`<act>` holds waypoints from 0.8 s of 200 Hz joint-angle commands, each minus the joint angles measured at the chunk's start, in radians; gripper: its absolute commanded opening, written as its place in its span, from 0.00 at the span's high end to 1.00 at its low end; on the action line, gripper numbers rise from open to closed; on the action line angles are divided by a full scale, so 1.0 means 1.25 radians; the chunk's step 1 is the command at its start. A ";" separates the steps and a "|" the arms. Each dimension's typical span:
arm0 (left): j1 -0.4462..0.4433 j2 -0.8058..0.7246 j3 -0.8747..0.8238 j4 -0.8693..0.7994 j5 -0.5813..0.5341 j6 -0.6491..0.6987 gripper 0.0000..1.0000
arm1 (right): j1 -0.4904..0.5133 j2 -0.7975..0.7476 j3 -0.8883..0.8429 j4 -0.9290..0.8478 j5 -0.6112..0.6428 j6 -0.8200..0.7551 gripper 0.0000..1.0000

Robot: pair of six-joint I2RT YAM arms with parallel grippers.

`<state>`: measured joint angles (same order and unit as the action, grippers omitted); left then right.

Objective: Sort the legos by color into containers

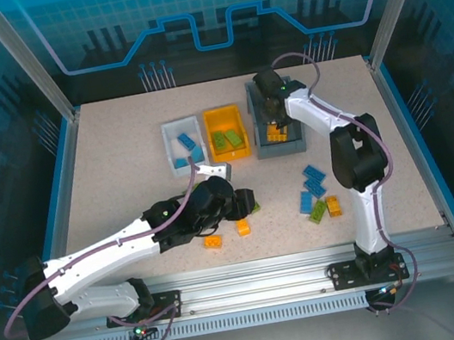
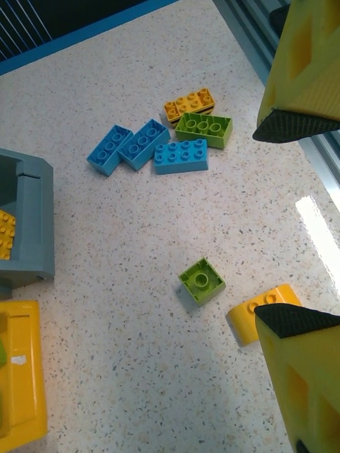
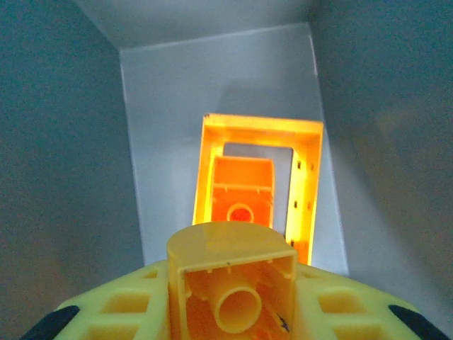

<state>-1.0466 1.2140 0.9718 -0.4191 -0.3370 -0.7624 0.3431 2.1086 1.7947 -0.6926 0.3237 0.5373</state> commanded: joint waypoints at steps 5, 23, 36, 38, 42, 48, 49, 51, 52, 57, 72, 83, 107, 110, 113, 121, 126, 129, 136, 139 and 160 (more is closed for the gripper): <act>-0.009 0.007 -0.006 0.016 -0.017 -0.017 0.34 | -0.032 0.072 0.090 -0.043 -0.071 -0.004 0.66; -0.009 0.006 -0.004 0.011 -0.022 -0.016 0.34 | -0.044 0.115 0.156 -0.075 -0.102 -0.003 0.60; -0.011 0.002 -0.002 0.004 -0.027 -0.014 0.34 | -0.046 0.127 0.187 -0.092 -0.106 -0.008 0.54; -0.011 0.002 -0.002 0.003 -0.028 -0.013 0.34 | -0.046 0.126 0.189 -0.092 -0.108 -0.009 0.52; -0.011 0.000 -0.001 0.000 -0.030 -0.012 0.34 | -0.045 0.125 0.192 -0.094 -0.109 -0.011 0.50; -0.011 -0.002 -0.002 -0.003 -0.033 -0.012 0.34 | -0.046 0.119 0.192 -0.093 -0.109 -0.012 0.47; -0.011 -0.002 -0.002 -0.004 -0.034 -0.012 0.34 | -0.046 0.118 0.192 -0.093 -0.109 -0.012 0.46; -0.011 -0.003 -0.002 -0.006 -0.035 -0.012 0.34 | -0.045 0.115 0.192 -0.093 -0.109 -0.013 0.45; -0.011 -0.003 -0.002 -0.006 -0.035 -0.012 0.34 | -0.046 0.114 0.191 -0.092 -0.109 -0.014 0.44; -0.011 -0.004 -0.002 -0.009 -0.038 -0.011 0.34 | -0.046 0.105 0.189 -0.092 -0.109 -0.013 0.42; -0.011 -0.005 0.000 -0.026 -0.049 -0.018 0.34 | -0.043 0.070 0.175 -0.086 -0.107 -0.016 0.39; -0.011 -0.004 0.005 -0.048 -0.061 -0.024 0.34 | -0.038 0.039 0.158 -0.075 -0.106 -0.021 0.37; -0.009 -0.006 0.014 -0.094 -0.086 -0.037 0.33 | -0.024 -0.033 0.132 -0.064 -0.095 -0.034 0.35; -0.009 -0.007 0.015 -0.100 -0.089 -0.037 0.33 | -0.024 -0.043 0.129 -0.062 -0.094 -0.035 0.35; -0.008 -0.007 0.017 -0.108 -0.092 -0.037 0.33 | -0.022 -0.053 0.125 -0.061 -0.092 -0.036 0.35; -0.004 -0.008 0.022 -0.130 -0.100 -0.041 0.33 | -0.018 -0.076 0.117 -0.062 -0.085 -0.038 0.35; 0.000 -0.008 0.026 -0.143 -0.103 -0.045 0.32 | -0.016 -0.091 0.111 -0.063 -0.079 -0.040 0.35; 0.005 -0.007 0.028 -0.153 -0.103 -0.047 0.32 | -0.014 -0.101 0.105 -0.063 -0.074 -0.039 0.36; 0.016 -0.008 0.030 -0.177 -0.103 -0.056 0.31 | -0.008 -0.127 0.090 -0.062 -0.063 -0.042 0.36; 0.022 -0.009 0.030 -0.185 -0.102 -0.058 0.31 | -0.005 -0.138 0.082 -0.059 -0.058 -0.044 0.36; 0.078 -0.015 0.021 -0.236 -0.077 -0.081 0.29 | 0.025 -0.245 -0.012 -0.030 -0.020 -0.054 0.38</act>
<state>-1.0149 1.2182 0.9760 -0.5884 -0.4225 -0.8143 0.3294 1.9446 1.8851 -0.7479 0.2363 0.4988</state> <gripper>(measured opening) 0.700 0.629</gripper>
